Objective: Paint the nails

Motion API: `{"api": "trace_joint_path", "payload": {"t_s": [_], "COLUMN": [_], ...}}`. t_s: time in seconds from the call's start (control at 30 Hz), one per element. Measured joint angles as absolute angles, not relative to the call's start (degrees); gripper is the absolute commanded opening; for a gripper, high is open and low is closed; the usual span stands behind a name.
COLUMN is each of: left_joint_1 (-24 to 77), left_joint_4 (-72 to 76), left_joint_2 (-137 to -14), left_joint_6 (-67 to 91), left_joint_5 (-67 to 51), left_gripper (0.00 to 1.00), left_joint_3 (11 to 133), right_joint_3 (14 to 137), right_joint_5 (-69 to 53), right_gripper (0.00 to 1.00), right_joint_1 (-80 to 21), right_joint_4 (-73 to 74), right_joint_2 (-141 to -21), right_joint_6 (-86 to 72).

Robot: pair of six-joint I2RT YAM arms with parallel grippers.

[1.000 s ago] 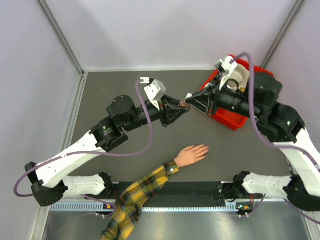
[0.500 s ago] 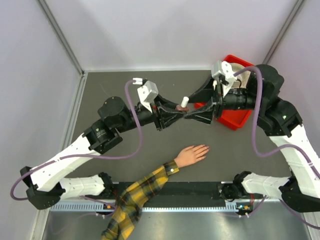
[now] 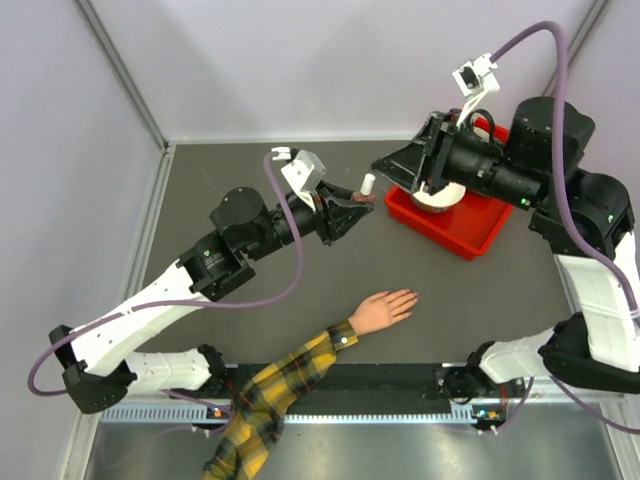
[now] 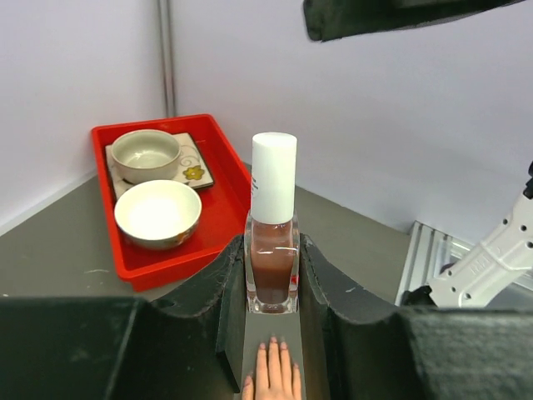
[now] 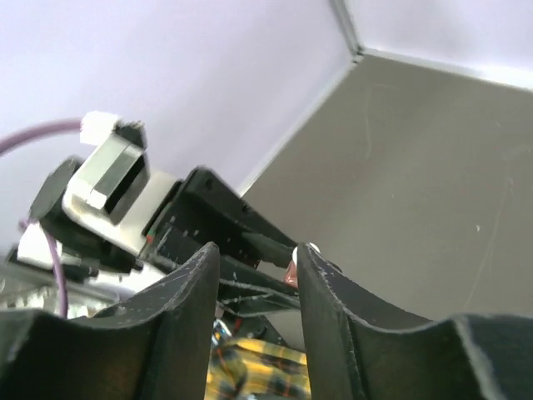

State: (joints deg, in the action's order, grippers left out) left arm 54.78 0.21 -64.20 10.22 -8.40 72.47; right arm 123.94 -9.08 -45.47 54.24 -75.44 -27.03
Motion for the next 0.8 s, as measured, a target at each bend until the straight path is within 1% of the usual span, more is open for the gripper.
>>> {"api": "trace_joint_path", "payload": {"t_s": [0.1, 0.27, 0.37, 0.43, 0.6, 0.67, 0.73, 0.8], "left_joint_1": [54.78, 54.78, 54.78, 54.78, 54.78, 54.78, 54.78, 54.65], "left_joint_4": [-0.10, -0.12, -0.12, -0.14, -0.21, -0.21, -0.30, -0.75], "left_joint_2": [-64.69, -65.21, -65.23, -65.25, -65.60, -65.80, -65.93, -65.95], "left_joint_6": [9.69, 9.08, 8.99, 8.97, 8.97, 8.99, 9.04, 9.08], "left_joint_5": [-6.92, -6.28, -6.15, -6.11, -6.09, -6.09, -5.96, -5.85], "left_gripper": [0.00, 0.00, 0.00, 0.00, 0.00, 0.00, 0.00, 0.00], "left_joint_3": [72.90, 73.84, 73.93, 73.93, 73.95, 73.95, 73.95, 73.95], "right_joint_3": [127.33, 127.33, 127.13, 126.74, 126.74, 126.72, 126.34, 125.95], "right_joint_5": [-1.93, 6.55, 8.73, 9.87, 10.81, 10.79, 10.70, 10.72], "right_gripper": [0.38, 0.43, 0.41, 0.34, 0.26, 0.18, 0.07, 0.04], "right_joint_1": [-47.94, -52.77, -53.71, -53.84, -53.95, -53.95, -53.95, -53.95], "right_joint_4": [58.33, 63.79, 65.30, 65.41, 65.56, 65.52, 65.23, 65.06], "right_joint_2": [-78.30, -80.88, -81.56, -81.43, -81.38, -81.38, -81.36, -81.32], "right_joint_6": [-30.41, -32.18, -32.25, -32.25, -32.14, -32.12, -31.86, -31.16]}}
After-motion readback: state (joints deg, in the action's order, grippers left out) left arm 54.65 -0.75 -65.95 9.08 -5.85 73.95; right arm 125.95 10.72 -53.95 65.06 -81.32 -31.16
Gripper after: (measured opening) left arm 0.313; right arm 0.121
